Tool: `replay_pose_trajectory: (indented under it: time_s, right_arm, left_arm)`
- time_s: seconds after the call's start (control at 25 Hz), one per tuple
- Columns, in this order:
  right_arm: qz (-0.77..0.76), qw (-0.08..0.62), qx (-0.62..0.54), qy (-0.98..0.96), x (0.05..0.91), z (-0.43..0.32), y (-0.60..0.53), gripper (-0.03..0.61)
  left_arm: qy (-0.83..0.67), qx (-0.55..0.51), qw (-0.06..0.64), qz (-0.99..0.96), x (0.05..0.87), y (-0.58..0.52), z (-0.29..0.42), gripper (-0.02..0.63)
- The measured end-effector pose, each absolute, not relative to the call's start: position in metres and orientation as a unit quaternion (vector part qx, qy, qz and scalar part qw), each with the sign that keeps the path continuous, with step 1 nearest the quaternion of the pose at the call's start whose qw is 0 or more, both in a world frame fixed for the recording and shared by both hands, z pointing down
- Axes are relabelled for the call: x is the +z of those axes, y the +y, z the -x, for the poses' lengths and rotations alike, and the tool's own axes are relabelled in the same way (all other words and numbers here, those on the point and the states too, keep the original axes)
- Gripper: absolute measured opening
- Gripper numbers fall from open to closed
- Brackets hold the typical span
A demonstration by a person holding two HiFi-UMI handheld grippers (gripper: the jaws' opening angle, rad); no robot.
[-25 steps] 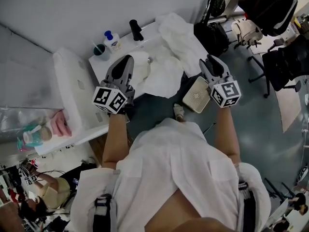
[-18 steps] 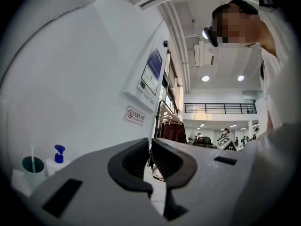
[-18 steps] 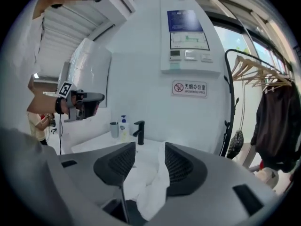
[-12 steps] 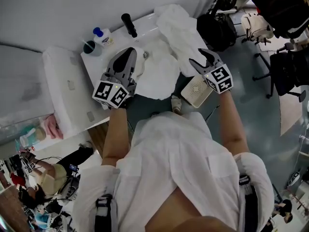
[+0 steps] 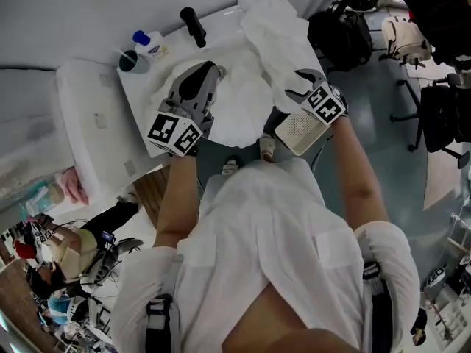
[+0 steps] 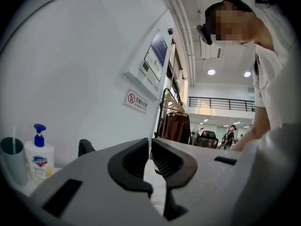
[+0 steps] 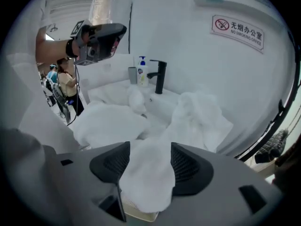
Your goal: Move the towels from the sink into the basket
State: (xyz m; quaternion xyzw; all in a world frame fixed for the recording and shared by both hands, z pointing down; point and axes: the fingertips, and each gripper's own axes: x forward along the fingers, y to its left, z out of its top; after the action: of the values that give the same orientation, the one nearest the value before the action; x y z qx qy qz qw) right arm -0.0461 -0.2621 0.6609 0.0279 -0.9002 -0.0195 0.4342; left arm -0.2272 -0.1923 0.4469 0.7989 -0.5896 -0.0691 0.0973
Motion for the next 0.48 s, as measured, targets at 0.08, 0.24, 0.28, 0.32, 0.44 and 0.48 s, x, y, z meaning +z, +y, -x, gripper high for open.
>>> replay_pose_trajectory:
  time_s: [0.08, 0.24, 0.28, 0.32, 0.44, 0.48]
  right_arm:
    - [-0.019, 0.465, -0.022, -0.885, 0.680, 0.041, -0.265, 0.291]
    - [0.012, 0.517, -0.040, -0.855, 0.704, 0.035, -0.267, 0.290]
    - [0.021, 0.525, -0.039, -0.850, 0.709, 0.036, -0.264, 0.283]
    - [0.029, 0.534, -0.040, -0.844, 0.714, 0.036, -0.262, 0.264]
    - [0.047, 0.556, -0.061, -0.828, 0.726, 0.034, -0.258, 0.152]
    - [0.048, 0.558, -0.071, -0.825, 0.725, 0.033, -0.260, 0.117]
  left_arm:
    - [-0.589, -0.066, 0.099, -0.799, 0.450, -0.197, 0.224, 0.026]
    - [-0.592, -0.062, 0.110, -0.796, 0.459, -0.204, 0.220, 0.026]
    - [-0.592, -0.061, 0.112, -0.796, 0.461, -0.205, 0.220, 0.026]
    - [-0.592, -0.060, 0.114, -0.795, 0.462, -0.206, 0.219, 0.026]
    - [-0.590, -0.054, 0.113, -0.798, 0.464, -0.211, 0.217, 0.026]
    - [-0.590, -0.054, 0.113, -0.798, 0.463, -0.212, 0.217, 0.026]
